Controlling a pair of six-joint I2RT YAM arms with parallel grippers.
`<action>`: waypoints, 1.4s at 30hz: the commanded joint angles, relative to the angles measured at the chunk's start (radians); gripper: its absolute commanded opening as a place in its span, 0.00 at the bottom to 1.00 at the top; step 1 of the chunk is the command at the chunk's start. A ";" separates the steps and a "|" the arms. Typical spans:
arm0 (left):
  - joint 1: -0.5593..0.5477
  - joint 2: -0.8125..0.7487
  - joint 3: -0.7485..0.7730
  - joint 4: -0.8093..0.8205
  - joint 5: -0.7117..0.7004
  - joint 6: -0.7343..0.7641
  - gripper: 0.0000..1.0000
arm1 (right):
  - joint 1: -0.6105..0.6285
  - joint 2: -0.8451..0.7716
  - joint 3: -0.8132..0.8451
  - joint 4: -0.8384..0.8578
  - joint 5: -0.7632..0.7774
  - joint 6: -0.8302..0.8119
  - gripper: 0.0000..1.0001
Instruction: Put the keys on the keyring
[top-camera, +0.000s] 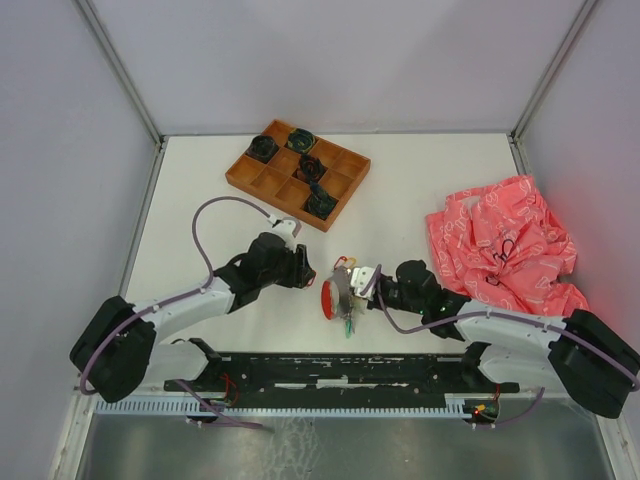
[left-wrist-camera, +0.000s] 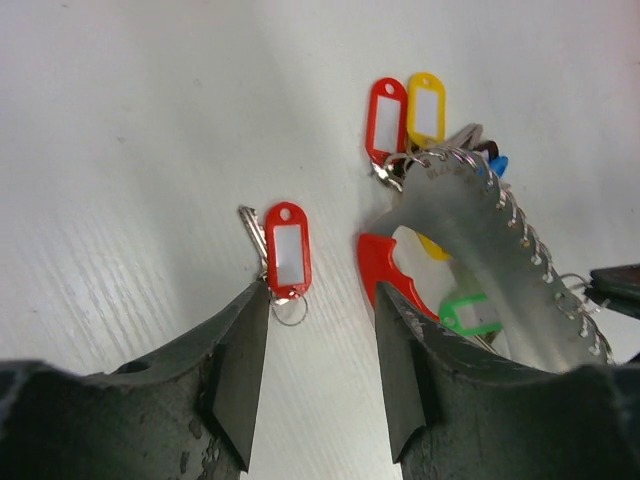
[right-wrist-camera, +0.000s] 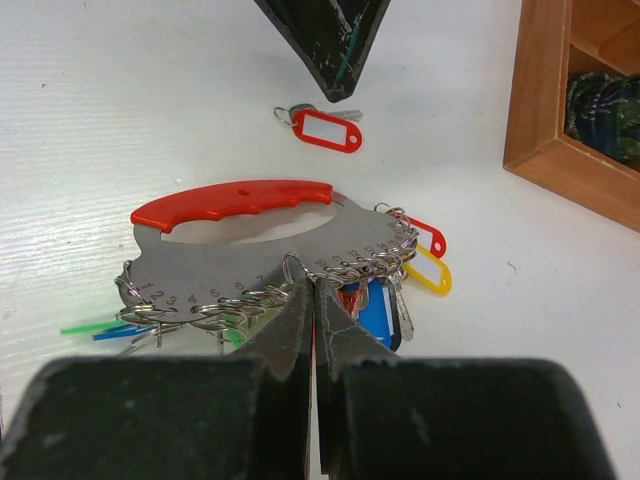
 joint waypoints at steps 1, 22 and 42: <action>-0.002 0.063 0.032 0.069 -0.108 0.027 0.54 | 0.006 -0.047 0.038 0.044 0.006 0.013 0.01; -0.134 0.497 0.208 0.280 0.193 -0.158 0.24 | 0.006 -0.320 0.101 -0.179 0.162 0.010 0.01; -0.057 -0.046 -0.076 0.533 0.041 0.247 0.52 | -0.012 -0.137 0.254 -0.201 0.155 -0.121 0.01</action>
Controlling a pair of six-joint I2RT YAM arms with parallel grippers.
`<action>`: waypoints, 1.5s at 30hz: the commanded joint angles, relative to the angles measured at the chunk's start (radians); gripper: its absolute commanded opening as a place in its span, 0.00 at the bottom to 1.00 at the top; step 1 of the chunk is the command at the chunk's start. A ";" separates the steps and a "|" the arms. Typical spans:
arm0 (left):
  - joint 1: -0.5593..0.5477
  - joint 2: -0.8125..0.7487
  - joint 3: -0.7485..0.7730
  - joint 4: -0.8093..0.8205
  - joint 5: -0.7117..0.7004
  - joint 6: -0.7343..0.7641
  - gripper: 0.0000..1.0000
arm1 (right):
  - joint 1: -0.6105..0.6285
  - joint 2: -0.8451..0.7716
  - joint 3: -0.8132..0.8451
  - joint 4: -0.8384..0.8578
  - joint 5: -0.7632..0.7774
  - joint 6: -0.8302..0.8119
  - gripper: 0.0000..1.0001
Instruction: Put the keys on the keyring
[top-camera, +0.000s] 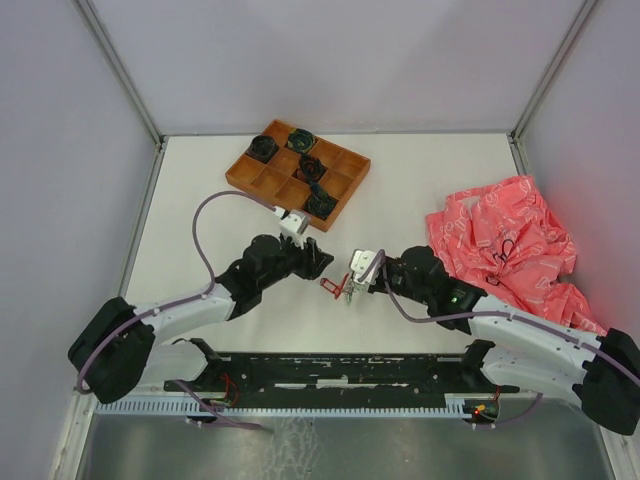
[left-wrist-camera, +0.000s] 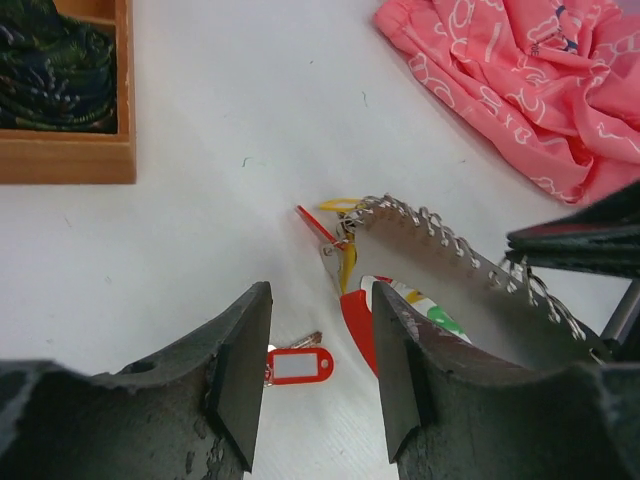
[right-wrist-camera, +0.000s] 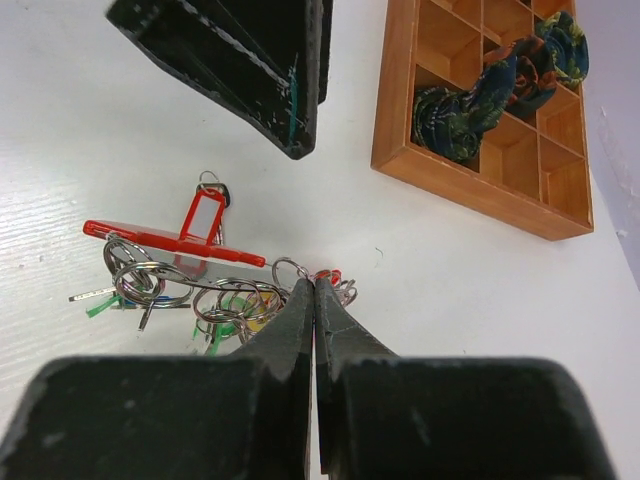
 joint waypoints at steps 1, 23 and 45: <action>-0.001 -0.094 -0.063 0.150 0.002 0.207 0.52 | -0.015 0.032 0.083 0.082 -0.035 -0.047 0.01; -0.003 0.164 -0.157 0.605 0.462 0.367 0.44 | -0.071 0.039 -0.069 0.183 -0.183 0.227 0.01; -0.051 0.299 -0.114 0.665 0.471 0.359 0.33 | -0.071 0.060 -0.120 0.222 -0.132 0.341 0.01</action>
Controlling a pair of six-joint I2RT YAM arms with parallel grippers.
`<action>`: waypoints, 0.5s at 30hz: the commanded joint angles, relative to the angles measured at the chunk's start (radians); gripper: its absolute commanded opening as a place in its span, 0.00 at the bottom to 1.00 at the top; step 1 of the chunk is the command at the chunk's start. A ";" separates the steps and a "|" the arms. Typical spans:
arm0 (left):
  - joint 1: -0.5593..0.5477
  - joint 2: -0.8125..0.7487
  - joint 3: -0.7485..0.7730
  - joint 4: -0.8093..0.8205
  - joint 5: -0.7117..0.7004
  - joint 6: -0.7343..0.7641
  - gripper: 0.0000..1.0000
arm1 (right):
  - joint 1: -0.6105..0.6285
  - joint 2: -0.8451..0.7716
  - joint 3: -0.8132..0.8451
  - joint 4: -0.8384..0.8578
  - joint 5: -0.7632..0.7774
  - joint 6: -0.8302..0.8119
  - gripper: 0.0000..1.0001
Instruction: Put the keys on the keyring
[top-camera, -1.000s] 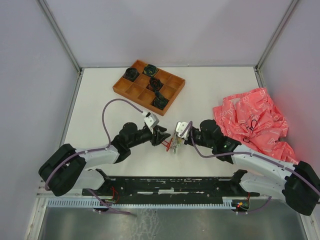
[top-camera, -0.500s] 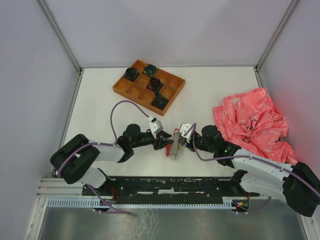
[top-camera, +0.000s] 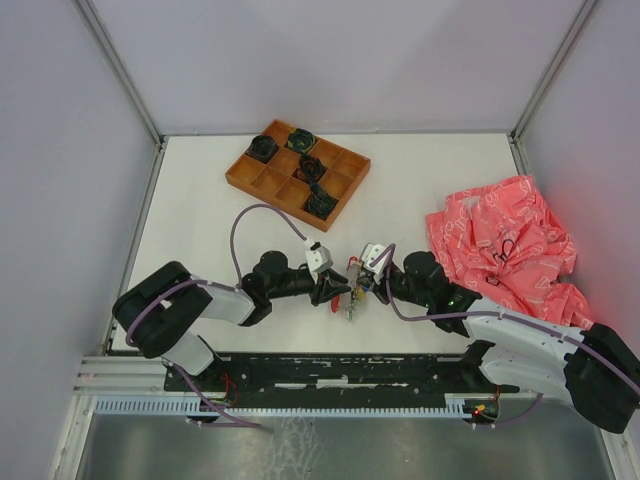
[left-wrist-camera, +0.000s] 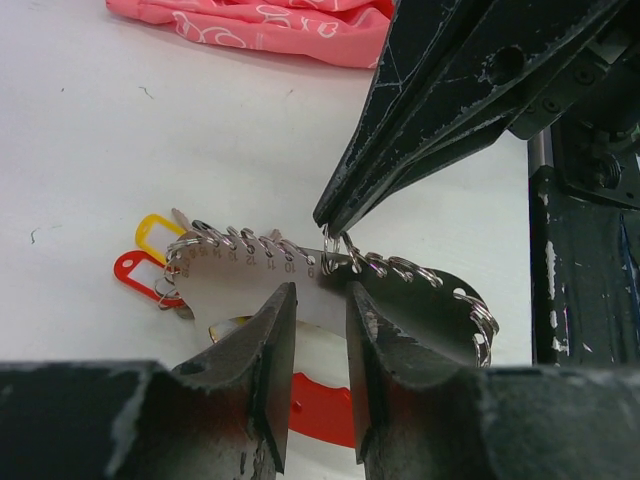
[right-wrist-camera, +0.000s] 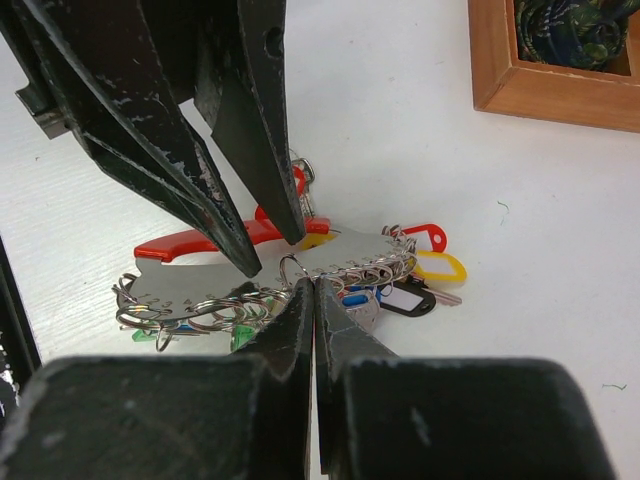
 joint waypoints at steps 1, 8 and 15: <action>-0.009 0.021 0.037 0.096 -0.009 0.026 0.32 | -0.003 -0.004 -0.003 0.083 0.003 0.022 0.01; -0.010 0.023 0.041 0.127 -0.005 0.010 0.29 | -0.003 -0.002 -0.005 0.083 -0.016 0.020 0.01; -0.012 0.046 0.051 0.124 0.013 0.004 0.28 | -0.003 0.004 -0.007 0.094 -0.025 0.030 0.01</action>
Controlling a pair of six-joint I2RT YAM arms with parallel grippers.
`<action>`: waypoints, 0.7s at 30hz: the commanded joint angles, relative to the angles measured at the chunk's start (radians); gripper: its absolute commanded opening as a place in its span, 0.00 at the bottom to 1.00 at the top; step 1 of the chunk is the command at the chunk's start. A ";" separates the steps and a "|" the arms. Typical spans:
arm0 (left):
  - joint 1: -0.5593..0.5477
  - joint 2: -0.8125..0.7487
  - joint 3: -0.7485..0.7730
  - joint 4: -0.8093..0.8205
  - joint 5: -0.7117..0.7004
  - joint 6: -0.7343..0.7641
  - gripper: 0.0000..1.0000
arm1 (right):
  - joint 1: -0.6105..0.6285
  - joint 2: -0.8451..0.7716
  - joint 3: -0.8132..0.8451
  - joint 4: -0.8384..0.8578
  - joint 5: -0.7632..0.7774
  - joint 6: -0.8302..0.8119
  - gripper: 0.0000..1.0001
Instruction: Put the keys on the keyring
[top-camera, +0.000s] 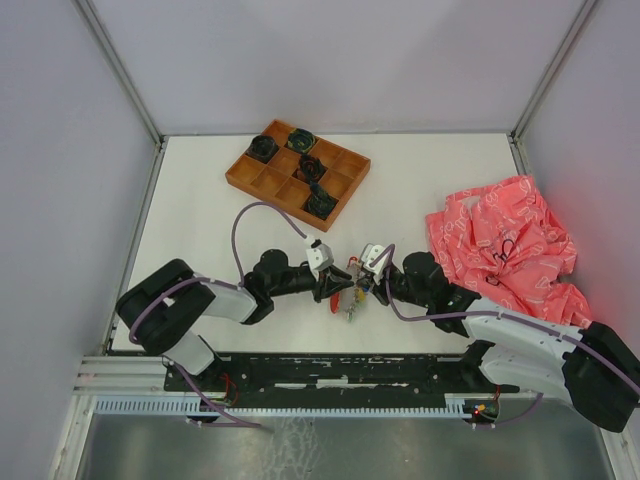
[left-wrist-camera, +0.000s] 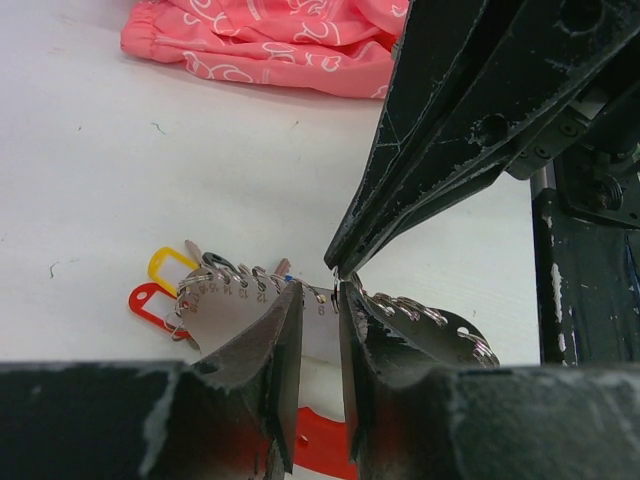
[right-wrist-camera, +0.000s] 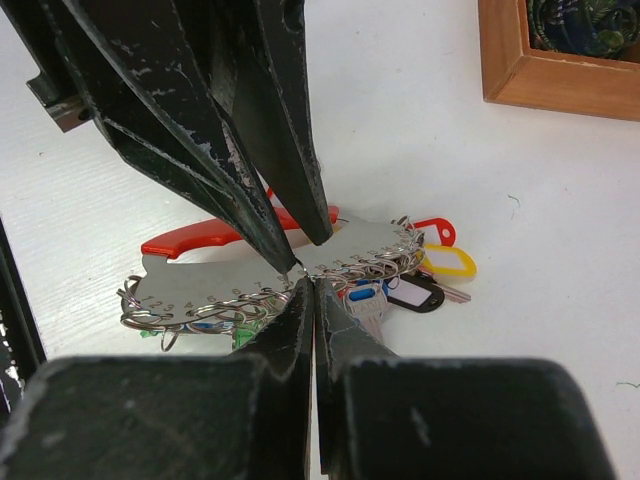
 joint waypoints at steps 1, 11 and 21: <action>-0.007 0.029 0.032 0.069 0.021 0.004 0.28 | -0.002 -0.006 -0.001 0.091 -0.020 0.018 0.01; -0.007 0.056 0.057 0.027 0.068 0.010 0.27 | -0.003 -0.021 -0.005 0.092 -0.022 0.014 0.01; -0.007 0.060 0.066 -0.009 0.096 0.020 0.27 | -0.003 -0.031 -0.010 0.100 -0.017 0.007 0.01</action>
